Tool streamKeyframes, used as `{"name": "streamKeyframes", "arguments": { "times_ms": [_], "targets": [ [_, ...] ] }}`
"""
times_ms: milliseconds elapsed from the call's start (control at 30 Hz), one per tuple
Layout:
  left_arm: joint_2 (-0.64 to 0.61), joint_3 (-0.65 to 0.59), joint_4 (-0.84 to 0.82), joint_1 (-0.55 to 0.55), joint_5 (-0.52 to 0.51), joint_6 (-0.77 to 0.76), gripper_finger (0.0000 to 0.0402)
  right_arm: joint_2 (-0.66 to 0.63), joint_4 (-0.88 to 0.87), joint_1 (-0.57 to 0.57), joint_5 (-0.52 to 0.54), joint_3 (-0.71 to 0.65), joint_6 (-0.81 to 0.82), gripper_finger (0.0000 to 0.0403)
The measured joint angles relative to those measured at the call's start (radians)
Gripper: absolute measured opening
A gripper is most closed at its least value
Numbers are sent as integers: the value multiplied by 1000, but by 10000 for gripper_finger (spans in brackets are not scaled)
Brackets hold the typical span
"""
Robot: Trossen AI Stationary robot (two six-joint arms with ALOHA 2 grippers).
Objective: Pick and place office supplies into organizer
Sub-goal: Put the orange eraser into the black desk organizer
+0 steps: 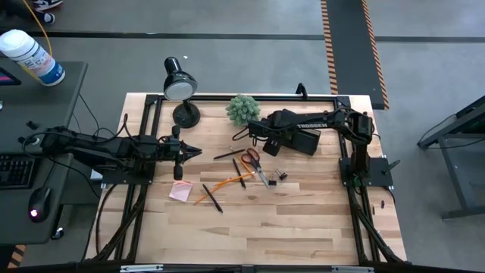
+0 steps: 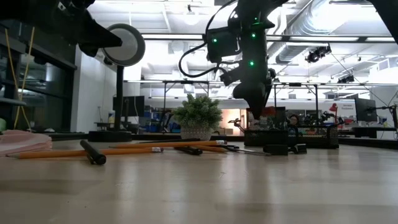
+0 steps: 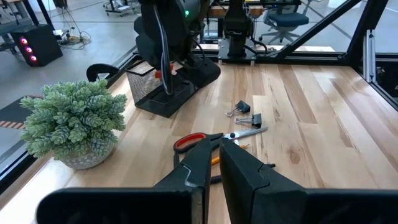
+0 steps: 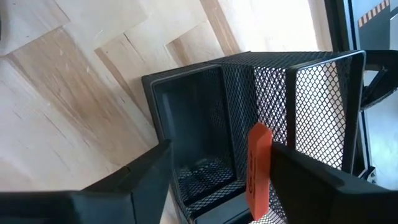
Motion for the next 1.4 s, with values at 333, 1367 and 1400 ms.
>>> {"name": "streamKeyframes", "arguments": {
  "times_ms": [333,1367,1400],
  "targets": [
    [0,0,0,0,0,0,24,0,19,0,-86,0,-39,259],
    [0,0,0,0,5,-4,24,0,20,-51,-118,0,-43,82],
    [0,0,0,0,5,-4,24,0,22,-54,-120,0,-44,88]
  ]
}}
